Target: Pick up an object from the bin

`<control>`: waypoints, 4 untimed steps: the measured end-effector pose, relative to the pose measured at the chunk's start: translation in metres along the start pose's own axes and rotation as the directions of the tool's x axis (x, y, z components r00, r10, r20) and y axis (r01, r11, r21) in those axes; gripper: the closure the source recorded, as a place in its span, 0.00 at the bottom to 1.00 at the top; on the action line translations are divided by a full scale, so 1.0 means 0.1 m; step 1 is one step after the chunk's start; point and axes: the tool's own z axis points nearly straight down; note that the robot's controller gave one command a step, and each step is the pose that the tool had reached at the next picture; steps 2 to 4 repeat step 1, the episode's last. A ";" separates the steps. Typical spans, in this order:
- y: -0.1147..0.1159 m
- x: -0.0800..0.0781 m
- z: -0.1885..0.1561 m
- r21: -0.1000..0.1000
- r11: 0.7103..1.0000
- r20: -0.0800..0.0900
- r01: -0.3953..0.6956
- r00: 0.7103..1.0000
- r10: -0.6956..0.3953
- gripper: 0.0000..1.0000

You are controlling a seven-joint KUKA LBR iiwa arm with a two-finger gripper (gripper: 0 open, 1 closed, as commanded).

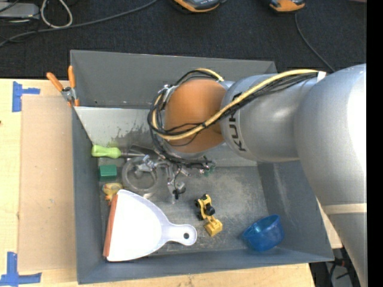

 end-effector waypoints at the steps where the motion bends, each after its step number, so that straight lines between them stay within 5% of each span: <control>1: 0.26 -0.31 0.13 0.002 0.967 -0.001 0.254 0.967 -0.254 0.00; 4: 0.26 -0.31 0.13 0.002 0.967 -0.001 0.254 0.967 -0.254 0.00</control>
Offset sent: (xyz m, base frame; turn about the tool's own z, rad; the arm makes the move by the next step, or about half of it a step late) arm -0.0248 0.0415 -0.0178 -0.6085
